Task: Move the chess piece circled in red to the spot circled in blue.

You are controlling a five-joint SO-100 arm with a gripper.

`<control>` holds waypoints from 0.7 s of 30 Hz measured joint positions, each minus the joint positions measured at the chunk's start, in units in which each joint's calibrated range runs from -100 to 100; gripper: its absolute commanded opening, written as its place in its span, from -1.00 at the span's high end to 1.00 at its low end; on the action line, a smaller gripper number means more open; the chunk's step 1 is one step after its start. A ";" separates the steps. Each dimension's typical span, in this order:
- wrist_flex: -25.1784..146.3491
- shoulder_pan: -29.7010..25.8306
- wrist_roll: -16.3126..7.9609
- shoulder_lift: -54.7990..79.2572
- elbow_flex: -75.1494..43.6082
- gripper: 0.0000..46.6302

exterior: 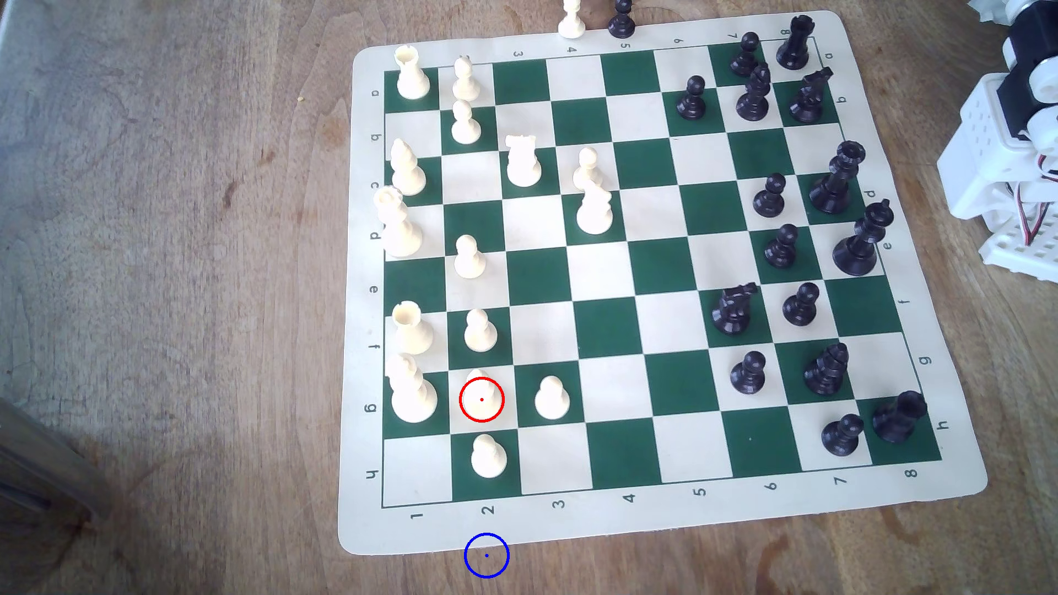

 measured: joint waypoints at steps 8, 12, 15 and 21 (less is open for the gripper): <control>-0.16 0.00 0.00 0.00 0.00 0.99; -0.16 0.00 0.00 0.00 0.00 0.99; -0.16 0.00 0.00 0.00 0.00 0.99; -0.16 0.00 0.00 0.00 0.00 0.95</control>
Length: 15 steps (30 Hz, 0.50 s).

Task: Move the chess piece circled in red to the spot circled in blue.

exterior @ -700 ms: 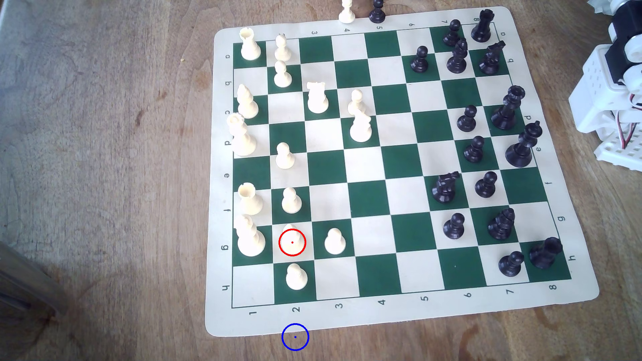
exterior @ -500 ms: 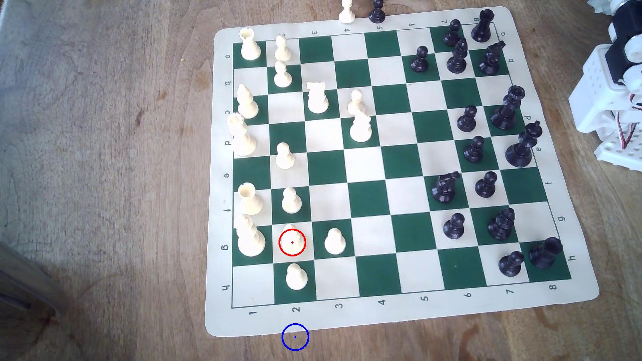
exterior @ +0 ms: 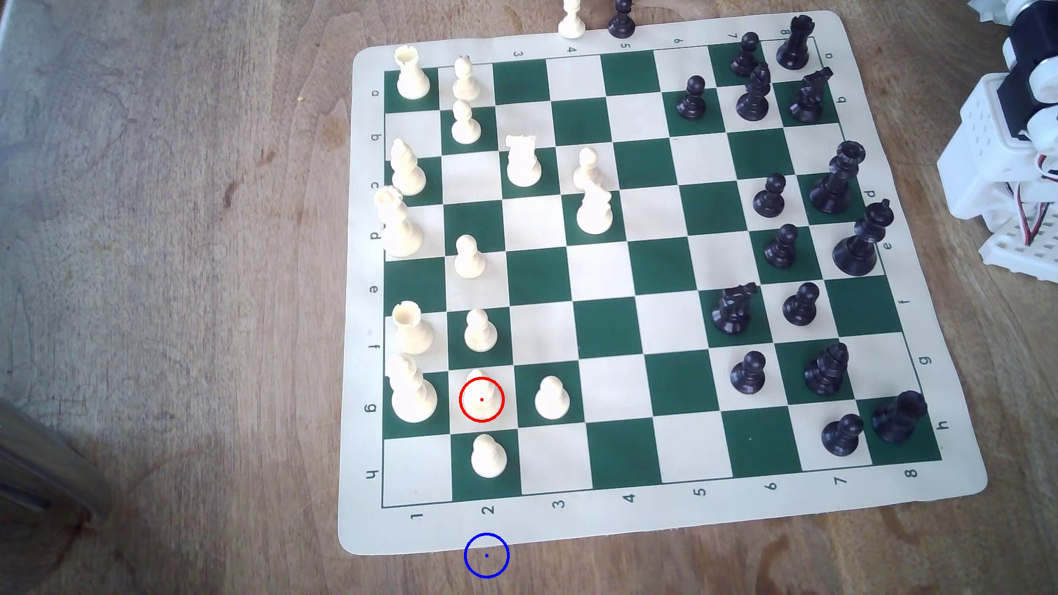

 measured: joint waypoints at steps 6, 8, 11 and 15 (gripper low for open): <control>8.45 -0.74 0.34 0.00 0.00 0.99; 17.29 -1.55 0.49 0.00 0.00 0.99; 34.02 -3.98 1.66 0.00 0.00 0.99; 67.17 -5.38 4.93 0.34 -0.09 0.97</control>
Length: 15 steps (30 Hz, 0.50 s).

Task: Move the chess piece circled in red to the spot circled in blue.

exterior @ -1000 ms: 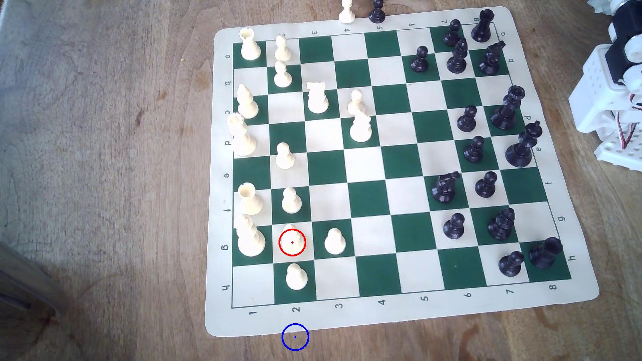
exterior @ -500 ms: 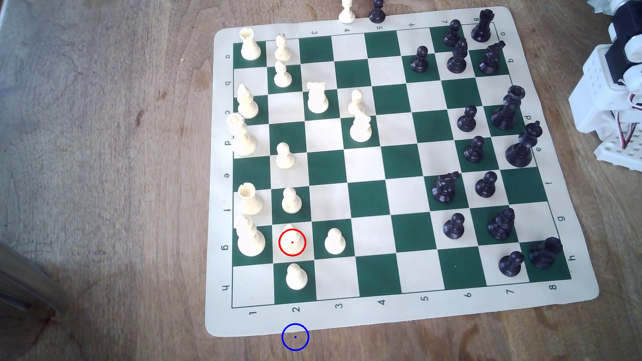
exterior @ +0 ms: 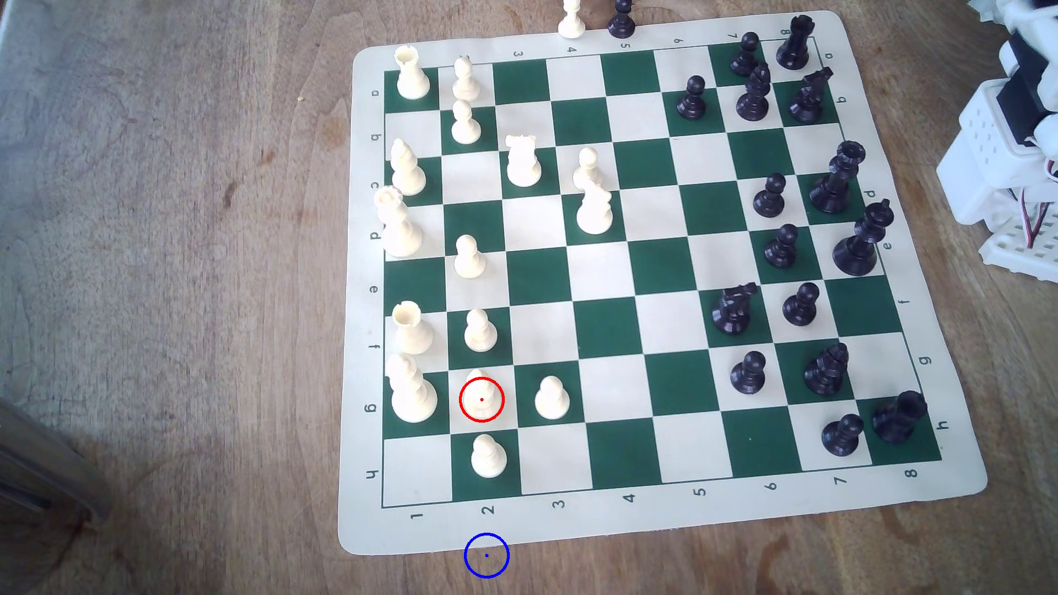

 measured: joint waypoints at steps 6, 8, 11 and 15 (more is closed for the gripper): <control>40.16 -2.36 0.05 10.47 -1.36 0.72; 46.29 -3.98 -2.05 19.02 -7.05 0.64; 48.53 -3.98 -4.35 25.97 -13.10 0.59; 47.73 -6.19 -7.03 44.32 -28.56 0.60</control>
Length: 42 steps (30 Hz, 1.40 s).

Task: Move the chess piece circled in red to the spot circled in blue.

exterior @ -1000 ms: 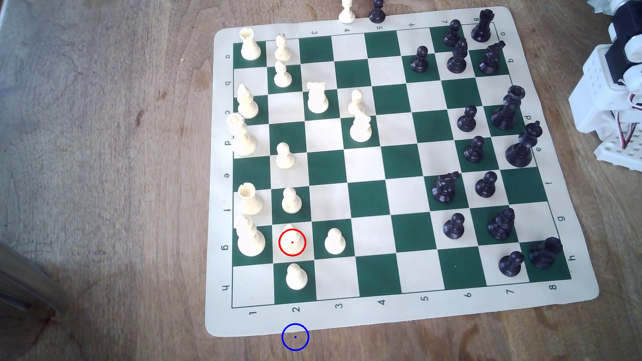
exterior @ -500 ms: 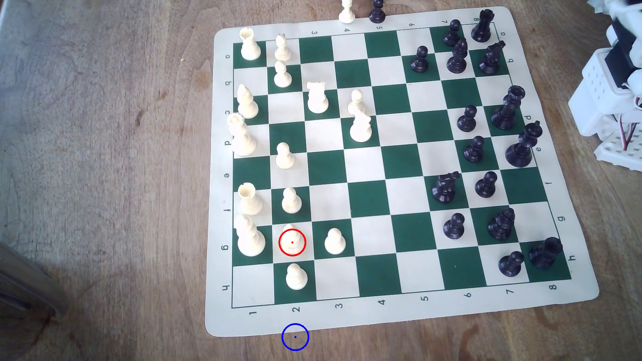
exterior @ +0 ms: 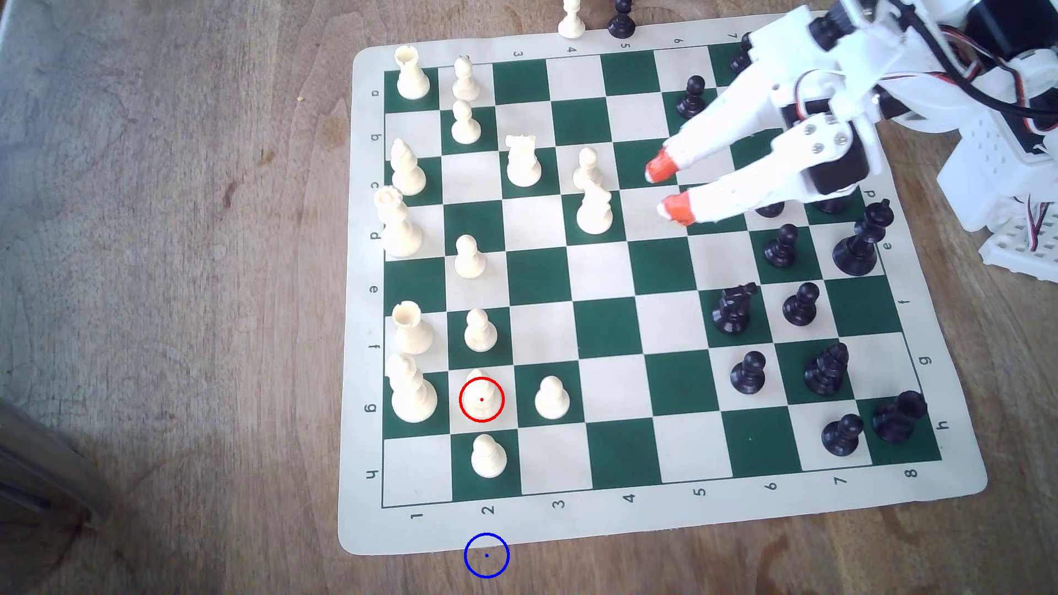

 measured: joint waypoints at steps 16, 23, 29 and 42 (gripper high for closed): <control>-8.92 -8.55 -3.96 53.12 -34.79 0.54; -13.31 -8.41 -4.54 57.48 -38.32 0.53; -17.61 -6.12 -4.69 63.43 -40.76 0.50; -20.32 -5.16 -5.13 69.54 -45.64 0.46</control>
